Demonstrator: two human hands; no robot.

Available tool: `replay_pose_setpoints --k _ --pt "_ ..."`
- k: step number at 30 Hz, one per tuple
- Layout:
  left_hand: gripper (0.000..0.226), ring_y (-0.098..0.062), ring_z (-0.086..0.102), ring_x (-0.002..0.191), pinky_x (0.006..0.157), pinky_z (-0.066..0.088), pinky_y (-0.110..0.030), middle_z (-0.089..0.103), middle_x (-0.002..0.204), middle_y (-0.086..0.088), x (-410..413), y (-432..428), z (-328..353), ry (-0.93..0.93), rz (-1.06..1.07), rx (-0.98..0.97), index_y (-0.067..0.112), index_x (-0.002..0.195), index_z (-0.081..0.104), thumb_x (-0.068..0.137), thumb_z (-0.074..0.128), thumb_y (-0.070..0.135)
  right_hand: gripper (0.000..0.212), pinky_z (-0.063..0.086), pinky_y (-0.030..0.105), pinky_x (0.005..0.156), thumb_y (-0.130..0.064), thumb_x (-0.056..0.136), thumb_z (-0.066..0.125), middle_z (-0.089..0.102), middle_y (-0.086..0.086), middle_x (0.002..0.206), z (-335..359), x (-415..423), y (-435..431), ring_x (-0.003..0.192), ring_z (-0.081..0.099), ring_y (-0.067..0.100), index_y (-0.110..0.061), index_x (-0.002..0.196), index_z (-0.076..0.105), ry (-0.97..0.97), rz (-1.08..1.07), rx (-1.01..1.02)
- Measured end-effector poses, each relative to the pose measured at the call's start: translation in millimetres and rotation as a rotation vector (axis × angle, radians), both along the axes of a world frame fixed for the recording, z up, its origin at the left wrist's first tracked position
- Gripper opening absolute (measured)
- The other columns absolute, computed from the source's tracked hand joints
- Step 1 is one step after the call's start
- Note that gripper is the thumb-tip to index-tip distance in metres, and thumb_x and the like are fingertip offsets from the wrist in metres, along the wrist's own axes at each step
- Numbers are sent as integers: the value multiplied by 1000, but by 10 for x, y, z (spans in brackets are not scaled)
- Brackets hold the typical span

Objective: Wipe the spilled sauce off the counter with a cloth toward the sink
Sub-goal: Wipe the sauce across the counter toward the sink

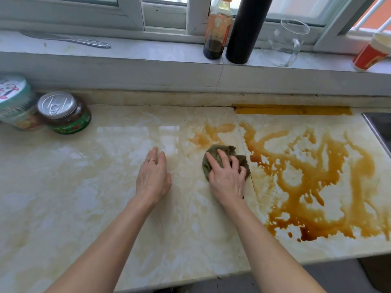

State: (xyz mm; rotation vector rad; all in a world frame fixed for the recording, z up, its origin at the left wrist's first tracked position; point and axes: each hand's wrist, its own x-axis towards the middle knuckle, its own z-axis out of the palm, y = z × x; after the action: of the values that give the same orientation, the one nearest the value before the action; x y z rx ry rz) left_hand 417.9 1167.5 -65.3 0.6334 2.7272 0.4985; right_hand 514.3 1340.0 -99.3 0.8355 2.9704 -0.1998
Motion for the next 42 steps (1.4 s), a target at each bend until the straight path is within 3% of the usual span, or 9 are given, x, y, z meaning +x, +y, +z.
replay_pose_setpoints --k 3,7,11,17,25,31,36,39,42 --pt "78 -27 1 147 120 12 -36 -5 158 -15 -137 -28 -25 -65 -35 -113 1 149 8 92 52 30 51 25 45 97 -30 97 43 29 1 155 51 54 79 134 25 30 -41 146 36 25 -187 0" --pt "96 -28 -9 146 120 5 -37 -15 157 -17 -197 17 -70 -127 -78 -222 0 148 -8 90 54 44 53 38 45 87 -16 85 57 48 6 141 37 -58 -430 120 42 35 -33 135 53 95 59 19" --pt "102 -29 -9 146 120 7 -37 -15 156 -18 -216 54 -40 -144 -83 -268 -2 148 -8 87 59 45 55 37 45 87 -20 86 55 45 4 144 -15 -338 -360 124 41 33 -38 138 49 94 218 11" --pt "102 -31 -8 146 120 7 -36 -15 156 -21 -239 93 -45 -135 -94 -307 -4 147 -9 88 58 44 52 27 44 98 -23 99 41 26 3 155 59 -406 163 133 23 30 -41 146 34 72 -258 -19" --pt "104 -29 -10 146 120 8 -35 -17 156 -18 -250 82 -87 -104 -105 -335 -1 147 -12 87 55 51 53 39 46 86 -23 83 54 49 4 140 -23 -745 -293 122 43 33 -38 134 52 89 251 -21" --pt "103 -30 -11 146 121 7 -36 -19 155 -19 -258 71 -83 -85 -128 -380 -2 146 -14 89 51 54 53 18 49 110 -27 97 44 27 5 154 17 -833 181 138 20 32 -39 147 34 69 -215 0" --pt "105 -30 -9 146 120 9 -35 -16 156 -19 -257 101 -58 -107 -120 -393 -3 147 -11 87 54 54 51 27 51 98 -23 87 47 43 8 146 1 -1070 -323 128 34 38 -34 137 51 130 72 -30" --pt "105 -31 -8 146 119 11 -36 -14 156 -19 -282 114 -34 -121 -132 -403 -3 147 -10 86 55 54 50 23 47 98 -29 92 43 33 2 152 45 -1375 -226 133 27 33 -40 141 43 64 207 -50" --pt "105 -31 -8 146 119 11 -37 -13 157 -19 -281 110 -37 -124 -133 -400 -3 147 -9 86 55 53 50 25 44 100 -36 96 39 29 2 154 34 -1550 124 135 25 30 -40 145 36 38 109 -4"
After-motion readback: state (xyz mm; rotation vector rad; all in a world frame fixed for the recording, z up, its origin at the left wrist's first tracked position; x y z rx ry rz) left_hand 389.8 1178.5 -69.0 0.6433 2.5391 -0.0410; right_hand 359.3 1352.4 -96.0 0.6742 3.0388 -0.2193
